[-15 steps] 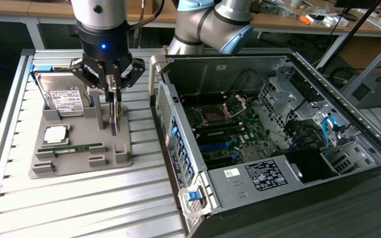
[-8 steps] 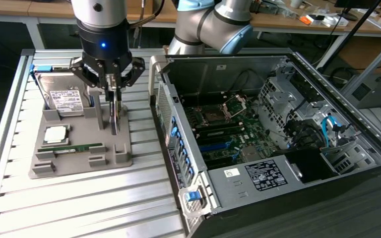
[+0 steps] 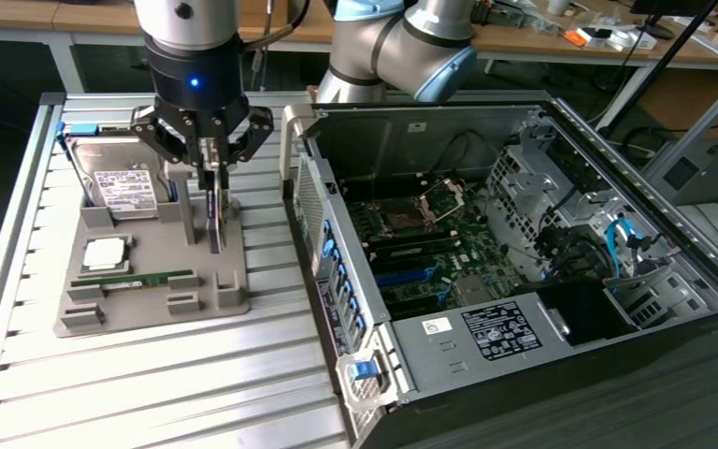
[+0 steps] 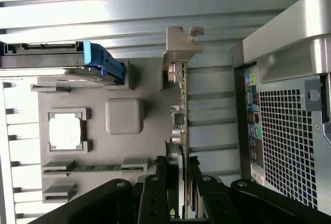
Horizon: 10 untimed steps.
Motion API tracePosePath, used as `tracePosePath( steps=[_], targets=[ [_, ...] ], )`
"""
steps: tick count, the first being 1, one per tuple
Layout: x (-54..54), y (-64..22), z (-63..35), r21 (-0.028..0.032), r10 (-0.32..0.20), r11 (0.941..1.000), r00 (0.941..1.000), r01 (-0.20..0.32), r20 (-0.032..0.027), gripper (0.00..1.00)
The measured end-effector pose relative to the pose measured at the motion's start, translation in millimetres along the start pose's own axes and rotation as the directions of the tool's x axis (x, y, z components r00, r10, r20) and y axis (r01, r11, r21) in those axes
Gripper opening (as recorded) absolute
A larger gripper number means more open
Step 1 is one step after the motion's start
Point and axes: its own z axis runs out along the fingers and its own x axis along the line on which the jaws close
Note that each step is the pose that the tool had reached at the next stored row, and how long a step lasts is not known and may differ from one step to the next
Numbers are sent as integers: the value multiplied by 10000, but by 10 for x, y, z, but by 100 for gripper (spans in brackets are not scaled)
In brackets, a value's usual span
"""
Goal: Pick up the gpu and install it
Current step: 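Pick up the gpu and move the gpu toward the slot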
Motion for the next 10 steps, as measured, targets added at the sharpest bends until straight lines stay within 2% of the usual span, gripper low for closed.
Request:
tracePosePath(
  steps=[10],
  targets=[
    [0,1,-20,10,0,10000,10000,0,1,27]
  ],
)
